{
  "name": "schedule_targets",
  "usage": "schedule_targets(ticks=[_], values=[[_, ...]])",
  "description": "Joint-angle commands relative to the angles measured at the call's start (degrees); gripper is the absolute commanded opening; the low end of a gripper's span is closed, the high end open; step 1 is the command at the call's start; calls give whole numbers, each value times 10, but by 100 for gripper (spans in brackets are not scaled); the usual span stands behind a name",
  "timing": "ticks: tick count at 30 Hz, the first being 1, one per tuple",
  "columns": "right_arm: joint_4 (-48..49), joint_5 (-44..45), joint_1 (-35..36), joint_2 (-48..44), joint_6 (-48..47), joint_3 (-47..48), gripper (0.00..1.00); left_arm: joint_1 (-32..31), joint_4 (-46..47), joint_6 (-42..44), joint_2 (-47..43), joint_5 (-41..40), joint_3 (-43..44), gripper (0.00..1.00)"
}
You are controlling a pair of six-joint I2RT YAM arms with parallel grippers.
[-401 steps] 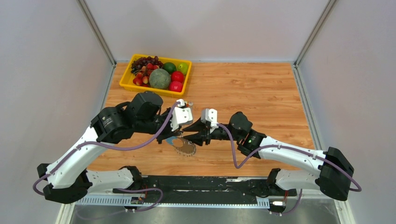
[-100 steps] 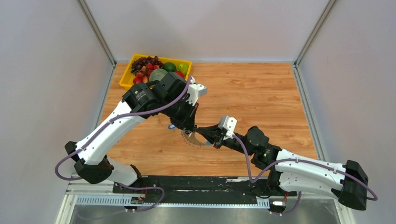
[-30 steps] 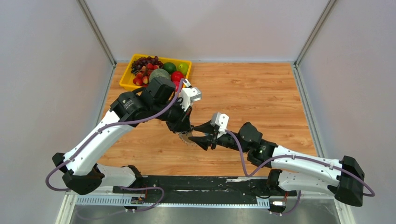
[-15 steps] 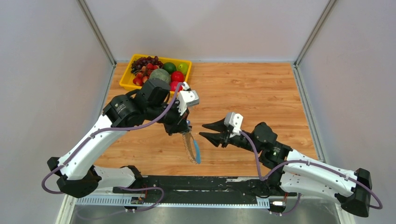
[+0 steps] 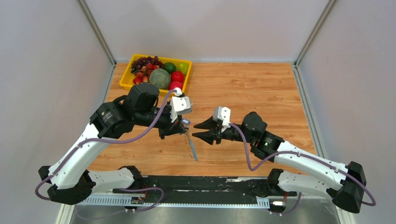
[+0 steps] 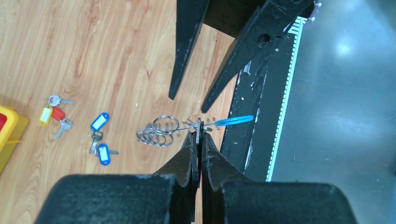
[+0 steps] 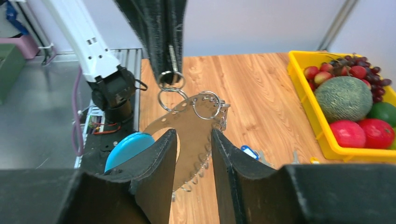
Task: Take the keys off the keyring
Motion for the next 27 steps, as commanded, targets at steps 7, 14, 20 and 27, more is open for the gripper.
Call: schedule_targets(ticks=[7,14,20,27], values=[[54,-75,-1,12,-3,31,39,-9,30,34,0,29,4,0],[66,-82,-1,24,2,37,40,-17,36,33,5,34,3,0],[76,-103,-1,37,4,42,40,-19,37,35,8,35,4,0],[87,-131,-1,45,7,44,41,-22,44,34,10,37,4,0]])
